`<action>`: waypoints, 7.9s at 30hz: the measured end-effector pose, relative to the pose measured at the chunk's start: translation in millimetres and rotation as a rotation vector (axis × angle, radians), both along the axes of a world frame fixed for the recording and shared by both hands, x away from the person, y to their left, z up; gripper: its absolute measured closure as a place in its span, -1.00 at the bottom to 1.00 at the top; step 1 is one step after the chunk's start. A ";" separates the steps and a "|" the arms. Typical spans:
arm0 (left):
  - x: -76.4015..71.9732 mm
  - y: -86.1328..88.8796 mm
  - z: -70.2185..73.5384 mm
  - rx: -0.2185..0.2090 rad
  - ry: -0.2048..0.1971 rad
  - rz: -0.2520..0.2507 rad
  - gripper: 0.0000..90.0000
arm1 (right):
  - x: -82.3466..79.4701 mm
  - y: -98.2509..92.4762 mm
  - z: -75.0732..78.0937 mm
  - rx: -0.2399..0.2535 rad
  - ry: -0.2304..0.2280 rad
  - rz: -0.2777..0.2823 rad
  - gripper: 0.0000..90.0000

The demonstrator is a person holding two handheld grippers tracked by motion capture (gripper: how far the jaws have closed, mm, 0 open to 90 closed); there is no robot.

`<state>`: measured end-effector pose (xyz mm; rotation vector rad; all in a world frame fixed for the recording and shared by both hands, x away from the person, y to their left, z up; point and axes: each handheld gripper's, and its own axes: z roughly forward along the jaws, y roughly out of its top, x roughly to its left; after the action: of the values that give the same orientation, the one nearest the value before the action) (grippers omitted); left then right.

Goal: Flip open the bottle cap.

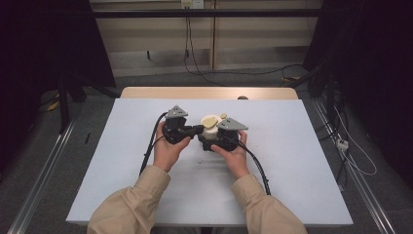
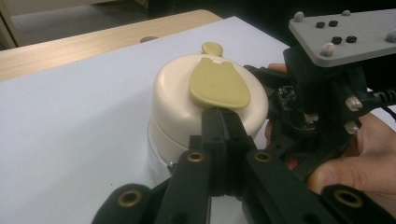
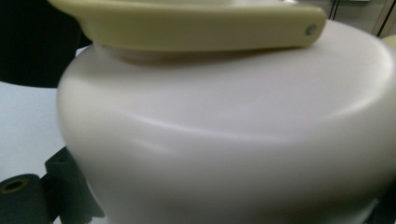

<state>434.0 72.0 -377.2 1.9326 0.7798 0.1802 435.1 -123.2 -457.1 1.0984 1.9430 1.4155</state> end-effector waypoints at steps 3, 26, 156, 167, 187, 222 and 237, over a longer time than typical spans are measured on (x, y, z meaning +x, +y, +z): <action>0.4 -0.6 1.4 0.000 -0.002 -0.001 1.00 | 0.0 0.0 -0.1 0.000 0.000 0.000 -0.87; 4.4 -6.0 10.6 0.017 -0.021 -0.005 1.00 | 0.1 0.0 -0.1 -0.002 0.001 0.001 -0.87; 23.7 -35.1 29.0 0.026 -0.044 0.004 1.00 | 0.3 0.6 -0.6 -0.005 -0.001 0.000 -0.88; 25.2 -40.2 28.6 0.031 -0.047 -0.005 1.00 | 0.3 0.6 -0.4 -0.005 0.002 0.000 -0.88; 24.9 -40.4 26.5 0.043 -0.050 -0.009 0.94 | -0.1 0.6 1.3 -0.002 0.020 -0.011 -0.89; 5.0 3.3 23.1 0.038 -0.041 0.058 -0.54 | -16.4 -15.9 4.9 -0.074 0.192 0.013 -0.93; -16.3 36.0 7.5 0.027 -0.030 0.045 -0.64 | -53.0 -54.0 15.3 -0.039 0.146 0.034 -0.89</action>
<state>417.7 108.0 -369.7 1.9349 0.8048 0.2476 382.1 -177.2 -441.8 1.1853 2.0903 1.3421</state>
